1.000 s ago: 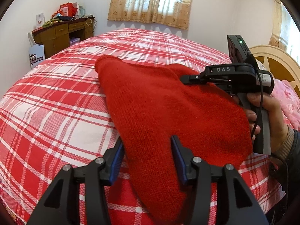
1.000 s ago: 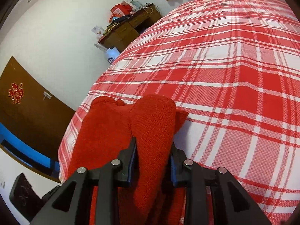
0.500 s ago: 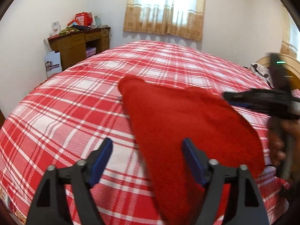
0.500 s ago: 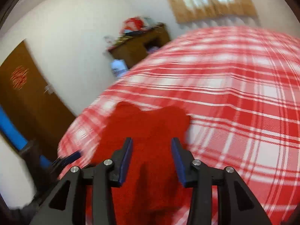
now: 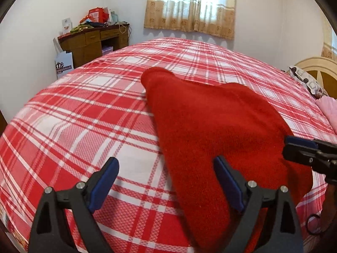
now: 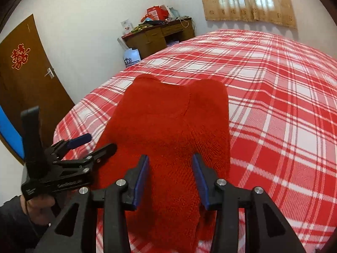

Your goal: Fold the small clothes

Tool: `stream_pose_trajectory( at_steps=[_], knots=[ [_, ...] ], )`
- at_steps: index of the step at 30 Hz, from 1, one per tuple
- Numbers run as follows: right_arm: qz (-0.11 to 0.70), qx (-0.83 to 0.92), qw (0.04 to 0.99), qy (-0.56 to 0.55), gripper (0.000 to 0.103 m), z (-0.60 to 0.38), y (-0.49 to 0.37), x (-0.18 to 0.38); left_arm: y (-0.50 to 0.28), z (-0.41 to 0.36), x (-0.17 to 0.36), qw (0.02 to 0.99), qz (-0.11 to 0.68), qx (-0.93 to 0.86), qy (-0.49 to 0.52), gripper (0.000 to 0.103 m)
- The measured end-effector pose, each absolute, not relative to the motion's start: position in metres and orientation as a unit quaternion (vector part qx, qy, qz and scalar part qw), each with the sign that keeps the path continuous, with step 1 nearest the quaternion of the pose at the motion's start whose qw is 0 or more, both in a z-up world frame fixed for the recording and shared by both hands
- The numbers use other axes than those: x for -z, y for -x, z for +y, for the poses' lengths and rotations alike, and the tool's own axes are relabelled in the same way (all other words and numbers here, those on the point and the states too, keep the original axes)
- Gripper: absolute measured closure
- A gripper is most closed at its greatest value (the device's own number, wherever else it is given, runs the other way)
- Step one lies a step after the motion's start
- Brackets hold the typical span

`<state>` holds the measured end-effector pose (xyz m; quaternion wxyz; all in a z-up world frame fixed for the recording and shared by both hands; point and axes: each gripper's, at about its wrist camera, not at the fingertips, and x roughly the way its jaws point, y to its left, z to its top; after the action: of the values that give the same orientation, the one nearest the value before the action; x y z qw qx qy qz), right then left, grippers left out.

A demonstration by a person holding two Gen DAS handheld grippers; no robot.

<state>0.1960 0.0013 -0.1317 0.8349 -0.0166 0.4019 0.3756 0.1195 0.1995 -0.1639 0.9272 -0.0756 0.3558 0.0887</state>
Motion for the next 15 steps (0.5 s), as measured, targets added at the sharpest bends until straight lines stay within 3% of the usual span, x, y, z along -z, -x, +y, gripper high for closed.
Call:
stream_pose_trajectory(
  at_steps=[3, 9, 11, 13, 15],
  knots=[
    [0.417, -0.376, 0.827, -0.005, 0.059, 0.000, -0.206, 0.130, -0.122, 0.202, 0.166, 0.928, 0.353, -0.092, 0.077, 0.000],
    [0.396, -0.362, 0.843, -0.024, 0.057, -0.012, -0.176, 0.100, -0.115, 0.203, 0.155, 0.928, 0.353, -0.093, 0.072, 0.000],
    [0.370, -0.348, 0.861, -0.014, 0.053, -0.016, -0.160, 0.082, -0.108, 0.198, 0.146, 0.931, 0.346, -0.099, 0.055, 0.000],
    [0.332, -0.331, 0.884, -0.002, 0.041, -0.022, -0.142, 0.063, -0.098, 0.193, 0.134, 0.938, 0.331, -0.096, 0.044, 0.000],
    [0.296, -0.319, 0.900, 0.006, 0.039, -0.027, -0.126, 0.046, -0.088, 0.190, 0.120, 0.944, 0.316, -0.089, 0.044, 0.000]
  ],
)
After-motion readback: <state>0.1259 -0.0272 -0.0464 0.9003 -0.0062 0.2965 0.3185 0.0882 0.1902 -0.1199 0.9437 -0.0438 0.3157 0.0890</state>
